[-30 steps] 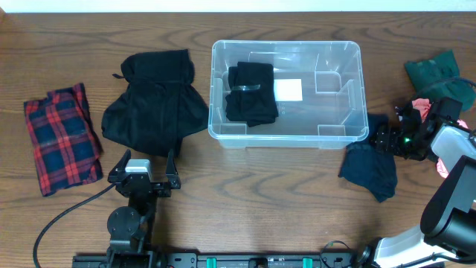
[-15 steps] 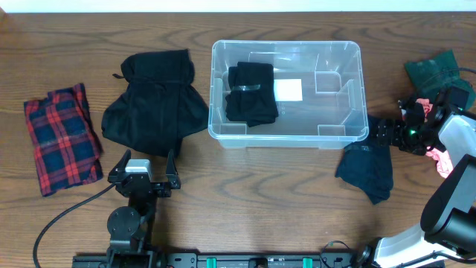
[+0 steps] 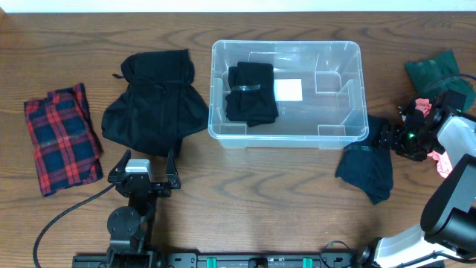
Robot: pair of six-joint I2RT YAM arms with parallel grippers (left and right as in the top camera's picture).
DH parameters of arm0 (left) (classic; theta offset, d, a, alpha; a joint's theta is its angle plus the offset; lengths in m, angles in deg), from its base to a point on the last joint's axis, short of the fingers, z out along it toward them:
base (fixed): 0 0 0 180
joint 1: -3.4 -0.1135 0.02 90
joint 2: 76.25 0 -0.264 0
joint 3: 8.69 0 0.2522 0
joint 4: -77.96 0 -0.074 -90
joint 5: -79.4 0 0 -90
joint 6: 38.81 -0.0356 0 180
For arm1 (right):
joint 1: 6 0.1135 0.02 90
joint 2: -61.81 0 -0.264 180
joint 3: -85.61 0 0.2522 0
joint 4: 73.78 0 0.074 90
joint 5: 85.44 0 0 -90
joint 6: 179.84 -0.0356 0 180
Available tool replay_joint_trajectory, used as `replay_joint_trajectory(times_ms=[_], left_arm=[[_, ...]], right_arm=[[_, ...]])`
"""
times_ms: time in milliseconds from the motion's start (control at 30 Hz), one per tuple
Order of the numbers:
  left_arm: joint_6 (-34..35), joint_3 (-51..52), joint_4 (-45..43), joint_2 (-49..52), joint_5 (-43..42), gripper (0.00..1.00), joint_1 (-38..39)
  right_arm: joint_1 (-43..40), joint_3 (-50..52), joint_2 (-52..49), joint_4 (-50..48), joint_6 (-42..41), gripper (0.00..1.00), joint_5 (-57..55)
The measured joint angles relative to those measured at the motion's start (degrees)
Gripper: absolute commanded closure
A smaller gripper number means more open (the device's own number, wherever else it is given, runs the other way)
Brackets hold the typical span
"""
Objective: Pack container
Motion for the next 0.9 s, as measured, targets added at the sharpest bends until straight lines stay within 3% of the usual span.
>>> replay_joint_trajectory(times_ms=[333,567,900], left_arm=[[0.0,0.0,0.0,0.0,0.0,0.02,0.0],[0.0,0.0,0.0,0.0,0.0,0.02,0.0],[0.0,0.0,0.0,0.0,0.0,0.02,0.0]], right_arm=[[0.2,0.0,-0.5,-0.4,4.3,0.22,1.5],[0.4,-0.7,-0.7,4.1,8.8,0.22,4.7],[0.4,-1.7,-0.7,2.9,9.6,0.22,3.6]])
